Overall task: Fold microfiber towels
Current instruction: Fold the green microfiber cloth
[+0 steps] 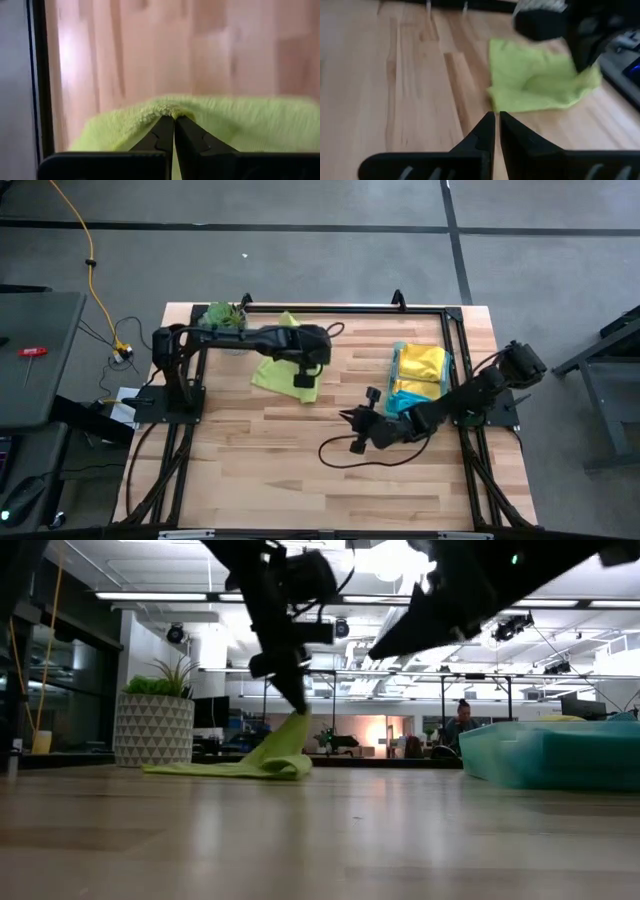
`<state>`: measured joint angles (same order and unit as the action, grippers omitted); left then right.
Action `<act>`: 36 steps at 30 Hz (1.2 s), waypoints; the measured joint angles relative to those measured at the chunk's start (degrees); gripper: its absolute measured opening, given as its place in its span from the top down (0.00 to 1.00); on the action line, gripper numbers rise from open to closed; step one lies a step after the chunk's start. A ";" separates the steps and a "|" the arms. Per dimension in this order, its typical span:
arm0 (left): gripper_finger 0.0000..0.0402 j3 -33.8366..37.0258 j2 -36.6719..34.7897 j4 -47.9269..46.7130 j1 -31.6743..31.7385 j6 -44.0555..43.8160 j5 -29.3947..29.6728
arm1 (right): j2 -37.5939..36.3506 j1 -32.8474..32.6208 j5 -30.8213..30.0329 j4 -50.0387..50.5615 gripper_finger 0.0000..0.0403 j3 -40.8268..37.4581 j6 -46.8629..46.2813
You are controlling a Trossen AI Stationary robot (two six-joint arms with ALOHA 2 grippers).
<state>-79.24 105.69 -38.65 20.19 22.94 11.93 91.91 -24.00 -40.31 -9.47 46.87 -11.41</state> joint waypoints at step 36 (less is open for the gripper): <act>1.00 11.52 0.39 3.39 -51.27 -34.88 -8.80 | -4.89 -3.03 2.24 4.31 0.96 0.04 -8.17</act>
<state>-67.72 106.08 -35.26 -31.09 -11.94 3.12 87.02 -27.03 -38.07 -5.16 46.92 -19.57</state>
